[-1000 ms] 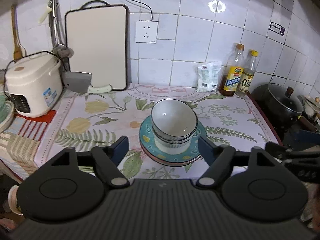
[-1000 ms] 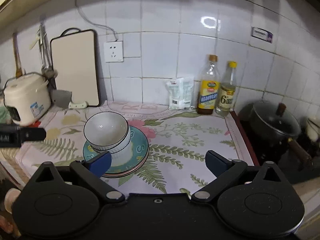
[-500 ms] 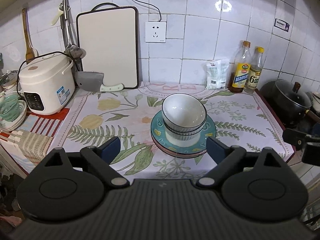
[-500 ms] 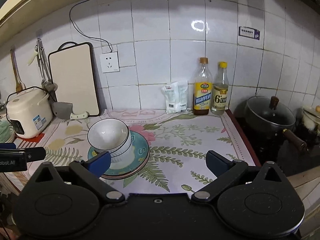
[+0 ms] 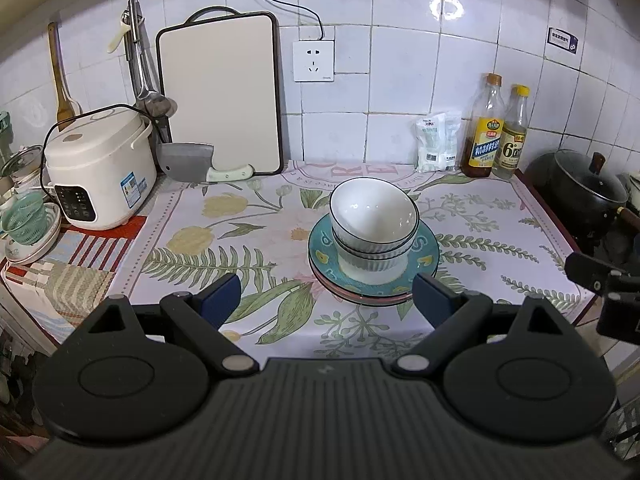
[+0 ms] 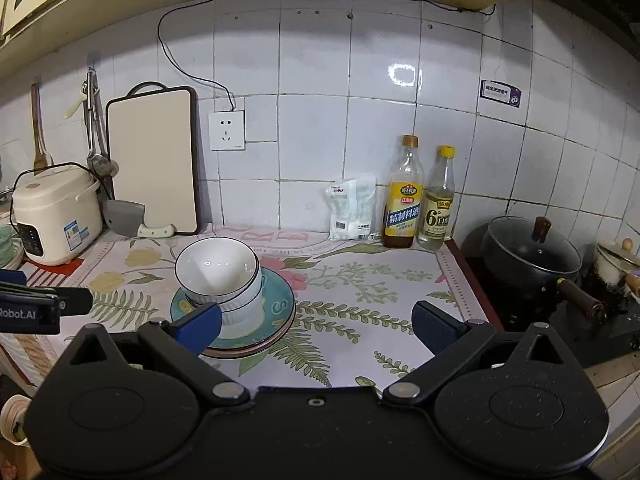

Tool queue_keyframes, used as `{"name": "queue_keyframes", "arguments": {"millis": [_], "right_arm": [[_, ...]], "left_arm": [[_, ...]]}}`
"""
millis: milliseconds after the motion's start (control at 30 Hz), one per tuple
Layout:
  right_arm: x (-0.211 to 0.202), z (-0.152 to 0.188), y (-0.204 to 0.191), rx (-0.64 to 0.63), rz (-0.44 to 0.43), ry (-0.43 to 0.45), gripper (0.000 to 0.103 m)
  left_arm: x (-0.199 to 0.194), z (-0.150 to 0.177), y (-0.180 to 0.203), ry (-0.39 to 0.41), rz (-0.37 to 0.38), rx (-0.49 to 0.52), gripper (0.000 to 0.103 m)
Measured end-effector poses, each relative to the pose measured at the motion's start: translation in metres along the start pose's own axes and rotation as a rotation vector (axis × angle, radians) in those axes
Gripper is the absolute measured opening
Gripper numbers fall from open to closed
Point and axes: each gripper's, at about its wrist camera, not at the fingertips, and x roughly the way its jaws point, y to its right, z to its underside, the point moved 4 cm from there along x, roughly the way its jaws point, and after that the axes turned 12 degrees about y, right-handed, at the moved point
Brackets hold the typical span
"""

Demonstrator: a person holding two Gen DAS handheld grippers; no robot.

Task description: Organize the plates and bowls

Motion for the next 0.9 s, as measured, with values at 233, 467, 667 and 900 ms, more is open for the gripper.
{"name": "queue_keyframes", "arguments": {"millis": [233, 467, 667, 900], "right_arm": [[-0.005, 0.006, -0.003, -0.008, 0.005, 0.019, 0.103], [-0.004, 0.011, -0.005, -0.022, 0.012, 0.012, 0.103], [-0.005, 0.012, -0.002, -0.016, 0.025, 0.015, 0.103], [-0.003, 0.017, 0.0, -0.027, 0.051, 0.025, 0.103]], "left_arm": [[0.0, 0.004, 0.003, 0.015, 0.01, 0.007, 0.093], [-0.001, 0.009, 0.008, 0.009, 0.009, 0.021, 0.093], [0.0, 0.012, 0.011, -0.001, 0.016, 0.024, 0.093], [0.0, 0.014, 0.013, 0.012, 0.024, 0.027, 0.093]]}}
